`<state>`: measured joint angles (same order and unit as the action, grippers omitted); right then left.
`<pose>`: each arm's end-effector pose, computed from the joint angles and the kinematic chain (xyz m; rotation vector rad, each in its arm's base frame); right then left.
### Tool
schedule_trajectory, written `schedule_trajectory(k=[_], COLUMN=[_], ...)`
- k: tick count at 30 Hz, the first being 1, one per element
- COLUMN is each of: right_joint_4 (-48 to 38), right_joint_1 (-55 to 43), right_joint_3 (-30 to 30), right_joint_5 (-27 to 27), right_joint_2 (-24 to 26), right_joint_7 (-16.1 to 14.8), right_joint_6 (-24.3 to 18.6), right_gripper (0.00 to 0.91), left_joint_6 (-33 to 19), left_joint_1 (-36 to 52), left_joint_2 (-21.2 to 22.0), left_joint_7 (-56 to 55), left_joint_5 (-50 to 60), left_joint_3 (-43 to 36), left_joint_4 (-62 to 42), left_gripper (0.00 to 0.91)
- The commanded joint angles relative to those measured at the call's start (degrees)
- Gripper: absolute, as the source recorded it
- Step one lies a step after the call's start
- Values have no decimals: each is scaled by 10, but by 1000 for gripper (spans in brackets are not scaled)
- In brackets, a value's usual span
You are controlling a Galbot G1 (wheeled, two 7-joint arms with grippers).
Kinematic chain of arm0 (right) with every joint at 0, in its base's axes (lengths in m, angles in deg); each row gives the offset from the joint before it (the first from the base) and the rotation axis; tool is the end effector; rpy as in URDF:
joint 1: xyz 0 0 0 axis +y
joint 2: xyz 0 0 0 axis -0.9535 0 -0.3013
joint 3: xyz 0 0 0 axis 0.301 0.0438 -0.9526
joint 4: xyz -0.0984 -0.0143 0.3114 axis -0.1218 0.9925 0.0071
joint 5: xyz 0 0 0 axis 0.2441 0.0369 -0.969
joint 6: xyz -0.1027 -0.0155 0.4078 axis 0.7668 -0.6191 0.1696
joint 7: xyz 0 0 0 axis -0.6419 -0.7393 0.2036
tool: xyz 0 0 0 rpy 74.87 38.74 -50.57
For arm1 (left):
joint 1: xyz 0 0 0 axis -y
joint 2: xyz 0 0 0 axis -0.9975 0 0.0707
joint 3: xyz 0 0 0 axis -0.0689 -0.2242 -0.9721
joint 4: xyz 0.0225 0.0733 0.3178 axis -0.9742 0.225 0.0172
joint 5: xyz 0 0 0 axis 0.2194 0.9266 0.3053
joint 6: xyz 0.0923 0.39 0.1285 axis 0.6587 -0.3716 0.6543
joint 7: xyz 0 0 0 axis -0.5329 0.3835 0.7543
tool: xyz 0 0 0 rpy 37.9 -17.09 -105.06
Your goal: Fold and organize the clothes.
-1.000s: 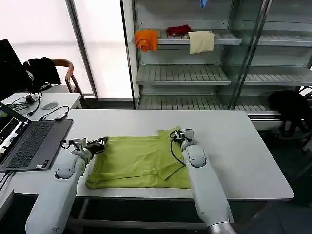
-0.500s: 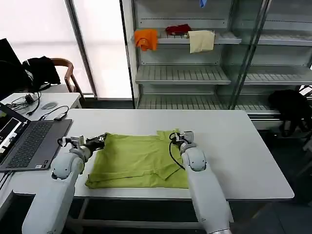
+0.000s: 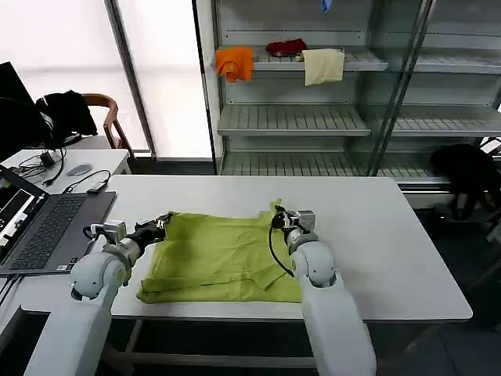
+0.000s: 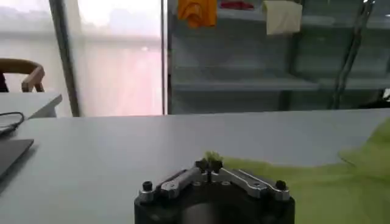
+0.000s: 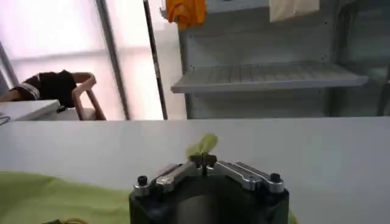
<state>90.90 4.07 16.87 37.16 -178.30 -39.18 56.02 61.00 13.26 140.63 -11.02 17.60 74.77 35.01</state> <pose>0.4700 0.0794 -0.1899 0.3066 -2.8376 -0.0982 0.4583 0.1209 -0.2039 -0.3408 -2.7479 0.0308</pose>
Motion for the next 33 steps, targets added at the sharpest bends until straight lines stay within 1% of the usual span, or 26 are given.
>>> schedule_trajectory(k=[1,6,16,24,30,33], right_joint_4=[125,158,200,212,217,222], right_joint_1=[129,185,225,235,237,245], right_joint_3=[-4,-16,-20,-23,-33,-36], right_joint_5=[-2,9,14,15,7,6], right_joint_2=[37,38,36,36,38,41], right_joint_7=[-10,-25,-34,-33,-21,-26], right_joint_6=[-1,-2,-3,-3,-2,-2], right_gripper=[0,0,0,0,0,0], left_joint_6=[-1,-6,-11,-12,-8,-7], left_joint_1=[-108,-141,-181,-192,-190,-198], left_joint_2=[-15,-20,-28,-30,-33,-36], left_joint_7=[23,28,32,34,31,33], left_joint_5=[-9,-14,-20,-19,-20,-20], left_joint_3=[33,52,80,88,91,94], left_joint_4=[79,104,126,127,129,136], left_gripper=[10,10,10,10,10,10])
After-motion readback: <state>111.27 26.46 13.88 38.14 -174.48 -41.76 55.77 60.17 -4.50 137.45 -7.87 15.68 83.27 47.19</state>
